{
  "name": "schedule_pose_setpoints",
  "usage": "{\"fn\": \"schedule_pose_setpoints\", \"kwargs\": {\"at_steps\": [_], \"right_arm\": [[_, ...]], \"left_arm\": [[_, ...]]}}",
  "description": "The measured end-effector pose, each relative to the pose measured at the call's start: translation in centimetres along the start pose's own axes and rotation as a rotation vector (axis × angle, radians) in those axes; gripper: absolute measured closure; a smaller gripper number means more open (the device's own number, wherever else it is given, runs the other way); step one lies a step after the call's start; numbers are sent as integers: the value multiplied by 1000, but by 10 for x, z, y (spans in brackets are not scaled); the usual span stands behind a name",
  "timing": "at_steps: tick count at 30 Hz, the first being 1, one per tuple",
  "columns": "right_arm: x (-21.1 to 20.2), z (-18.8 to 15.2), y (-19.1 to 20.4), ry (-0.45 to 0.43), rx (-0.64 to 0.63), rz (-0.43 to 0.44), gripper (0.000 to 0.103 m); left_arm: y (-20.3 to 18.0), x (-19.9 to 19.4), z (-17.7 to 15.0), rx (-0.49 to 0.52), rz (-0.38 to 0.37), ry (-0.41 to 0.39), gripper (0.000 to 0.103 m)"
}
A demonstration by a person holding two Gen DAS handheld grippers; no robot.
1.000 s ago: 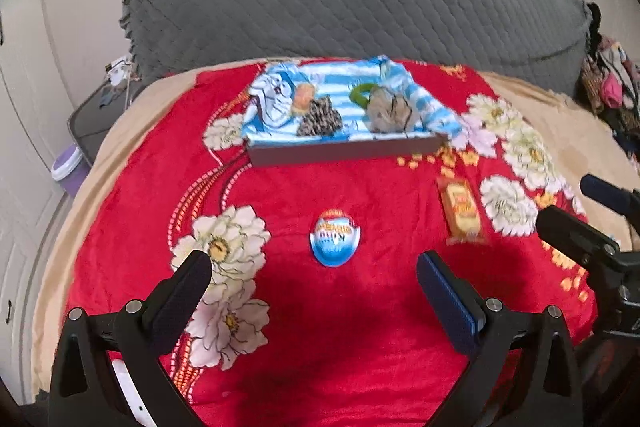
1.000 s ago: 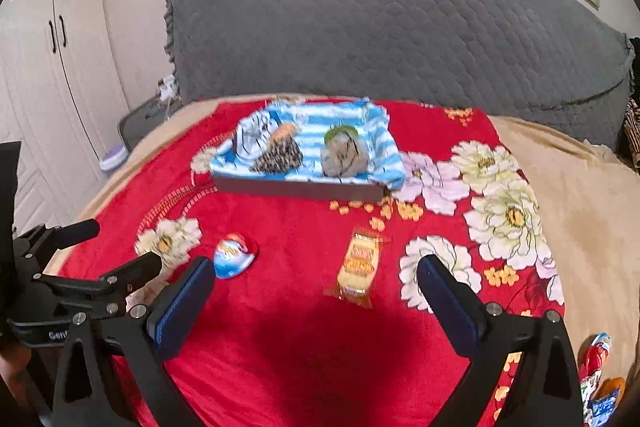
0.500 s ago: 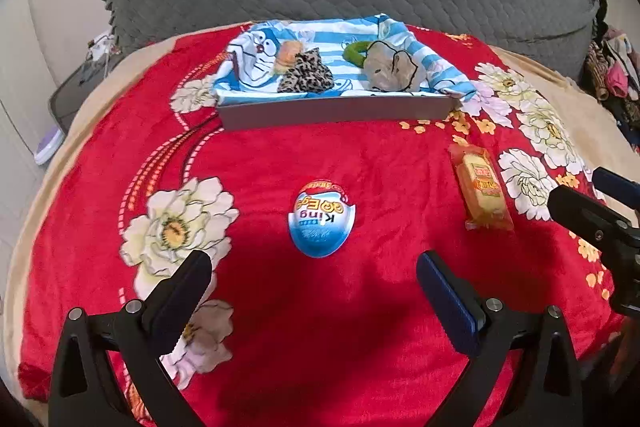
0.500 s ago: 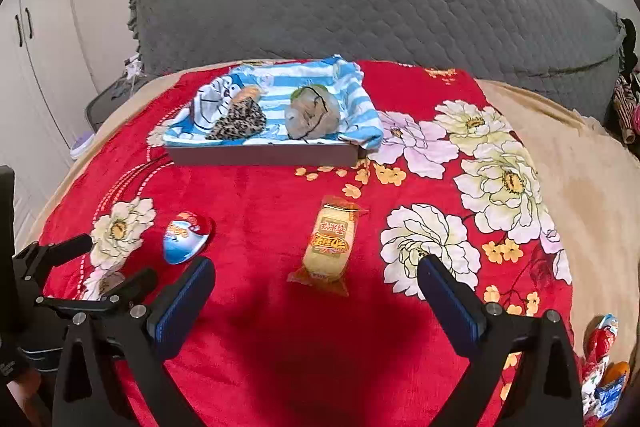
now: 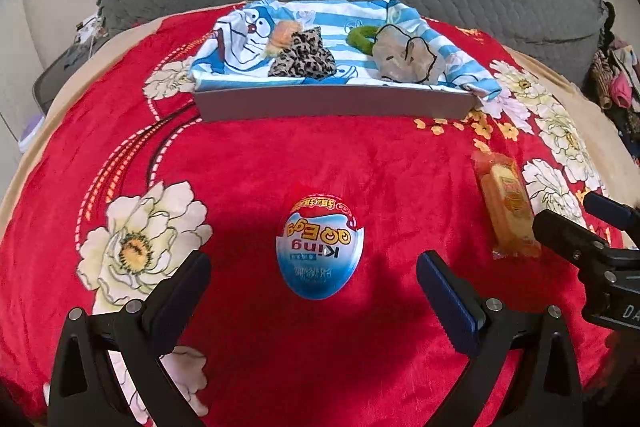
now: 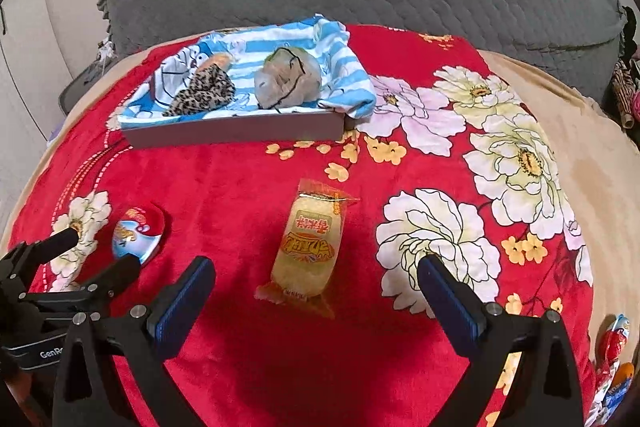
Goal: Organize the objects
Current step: 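Move the left gripper to the King egg while the right approaches the yellow snack cake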
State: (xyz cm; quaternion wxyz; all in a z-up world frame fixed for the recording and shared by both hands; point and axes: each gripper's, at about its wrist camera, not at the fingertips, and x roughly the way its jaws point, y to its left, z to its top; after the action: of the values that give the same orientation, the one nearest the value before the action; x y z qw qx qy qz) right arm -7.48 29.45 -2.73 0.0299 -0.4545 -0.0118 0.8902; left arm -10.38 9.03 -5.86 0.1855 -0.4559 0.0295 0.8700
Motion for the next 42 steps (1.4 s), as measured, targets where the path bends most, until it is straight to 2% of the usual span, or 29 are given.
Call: {"fn": "schedule_pose_setpoints", "kwargs": {"at_steps": [15,25,27,31,33,38,40,42], "right_arm": [[29,6,-7,48,26,-20,1],[43,11,-3,56,4,-27,2],[46,12,-3,59,3,-30,5],[52,13,-1,63,-3,-40,8],[55,14,-1,67,-2,-39,13],[66,14,-1,92,5,-36,31],[68,13,-1,102,8,-29,32],[68,12,-1,106,11,-30,35]], "left_arm": [[10,32,10,-64,-1,35,1],[6,44,13,-49,12,47,4],[6,47,13,-49,15,50,5],[5,51,13,-49,12,56,10],[5,52,13,-48,11,56,12],[3,53,13,-41,-9,60,30],[2,54,13,-40,-25,70,38],[0,54,13,-33,-31,69,41]]}}
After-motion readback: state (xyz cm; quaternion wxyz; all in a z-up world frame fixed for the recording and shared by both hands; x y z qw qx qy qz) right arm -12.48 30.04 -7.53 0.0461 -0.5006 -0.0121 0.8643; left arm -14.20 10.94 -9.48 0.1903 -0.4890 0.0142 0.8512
